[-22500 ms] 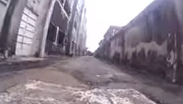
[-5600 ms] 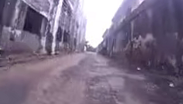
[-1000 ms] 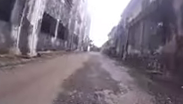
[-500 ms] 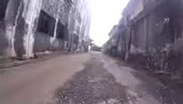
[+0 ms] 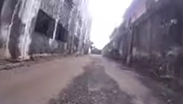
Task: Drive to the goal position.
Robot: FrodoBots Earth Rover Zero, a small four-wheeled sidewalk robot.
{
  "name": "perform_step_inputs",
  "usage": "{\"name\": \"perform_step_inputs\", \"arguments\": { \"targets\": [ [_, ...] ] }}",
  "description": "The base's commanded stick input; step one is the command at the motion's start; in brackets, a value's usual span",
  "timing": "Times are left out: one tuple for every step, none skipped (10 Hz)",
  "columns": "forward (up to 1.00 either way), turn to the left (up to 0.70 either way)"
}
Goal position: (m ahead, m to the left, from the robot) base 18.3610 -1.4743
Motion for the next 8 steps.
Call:
{"name": "perform_step_inputs", "arguments": {
  "targets": [
    [0.70,0.00],
    [0.70,0.00],
    [0.70,0.00],
    [0.70,0.00],
    [0.70,0.00],
    [0.70,0.00],
    [0.70,0.00],
    [0.70,0.00]
  ]
}}
